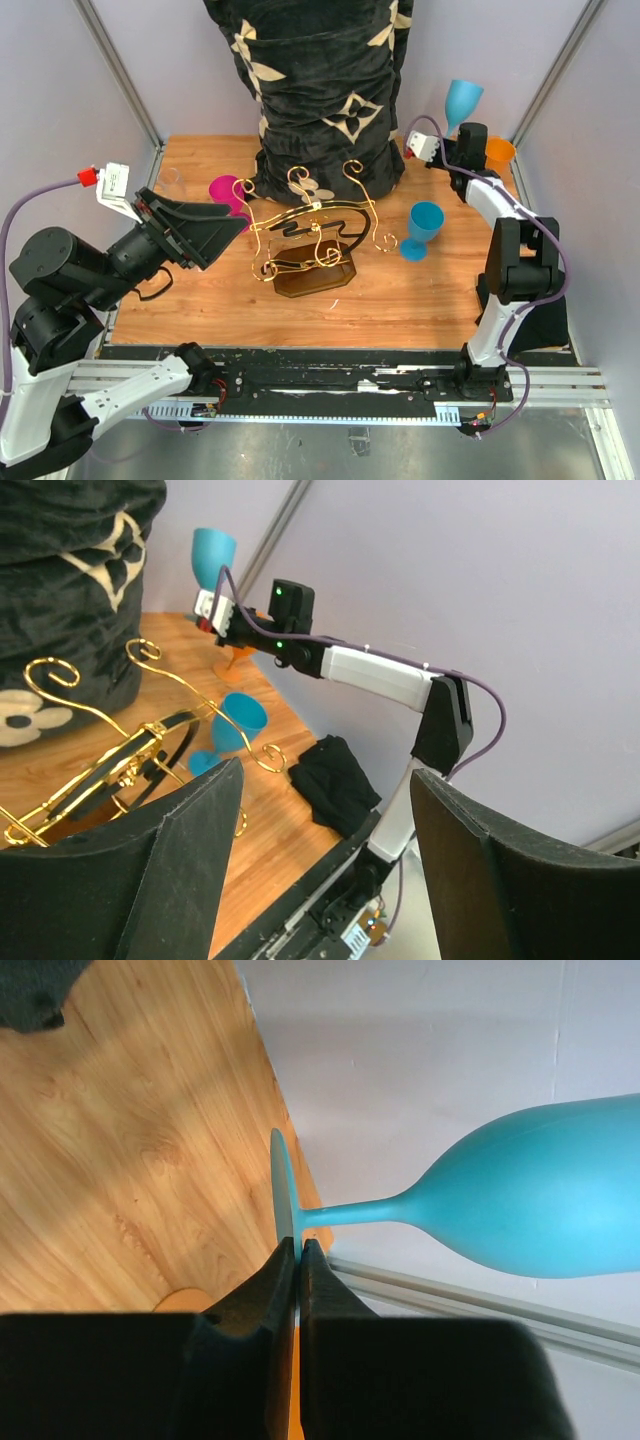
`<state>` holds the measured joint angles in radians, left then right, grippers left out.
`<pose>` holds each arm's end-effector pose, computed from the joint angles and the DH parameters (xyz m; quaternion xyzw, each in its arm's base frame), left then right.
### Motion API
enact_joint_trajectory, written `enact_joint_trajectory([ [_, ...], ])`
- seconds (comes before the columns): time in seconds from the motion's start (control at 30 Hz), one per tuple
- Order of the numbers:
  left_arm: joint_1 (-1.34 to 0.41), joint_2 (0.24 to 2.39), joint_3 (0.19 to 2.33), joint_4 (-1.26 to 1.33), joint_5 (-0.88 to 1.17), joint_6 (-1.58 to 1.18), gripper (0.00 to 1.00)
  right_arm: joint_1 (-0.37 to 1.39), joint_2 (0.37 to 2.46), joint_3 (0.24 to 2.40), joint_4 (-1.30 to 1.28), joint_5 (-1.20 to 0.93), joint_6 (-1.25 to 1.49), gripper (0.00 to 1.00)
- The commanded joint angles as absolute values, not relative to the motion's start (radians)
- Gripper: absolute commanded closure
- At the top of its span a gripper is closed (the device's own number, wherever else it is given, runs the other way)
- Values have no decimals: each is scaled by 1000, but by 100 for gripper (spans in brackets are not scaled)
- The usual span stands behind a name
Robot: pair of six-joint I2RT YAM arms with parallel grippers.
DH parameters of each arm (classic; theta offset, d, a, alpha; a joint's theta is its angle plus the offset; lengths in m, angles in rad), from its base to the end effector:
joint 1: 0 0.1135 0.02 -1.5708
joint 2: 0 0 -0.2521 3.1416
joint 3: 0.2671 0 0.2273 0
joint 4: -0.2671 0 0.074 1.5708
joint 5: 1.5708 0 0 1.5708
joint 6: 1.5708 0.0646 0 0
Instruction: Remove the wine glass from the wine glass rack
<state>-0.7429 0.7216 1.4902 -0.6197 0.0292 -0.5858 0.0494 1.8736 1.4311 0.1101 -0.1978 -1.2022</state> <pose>0.0604 -0.0580 0.4961 0.0622 0.6496 -0.4746 0.5906 0.4476 0.0348 0.2697 -0.5211 0.6232 -0.2474 0.5281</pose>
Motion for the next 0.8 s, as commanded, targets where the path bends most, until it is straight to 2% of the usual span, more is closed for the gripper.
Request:
enact_joint_trajectory([
  [0.0,-744,728,1496,-577,8,-532,27,0,1916,1355,302,-328,-1280,99],
  [0.27,-744,758,1496,-570,0,-525,27,-55,2042,1267,551,-424,-1280,99],
  [0.77,-744,812,1549,-586,4,-493,27,-71,2228,1293,646,-355,-1280,99],
])
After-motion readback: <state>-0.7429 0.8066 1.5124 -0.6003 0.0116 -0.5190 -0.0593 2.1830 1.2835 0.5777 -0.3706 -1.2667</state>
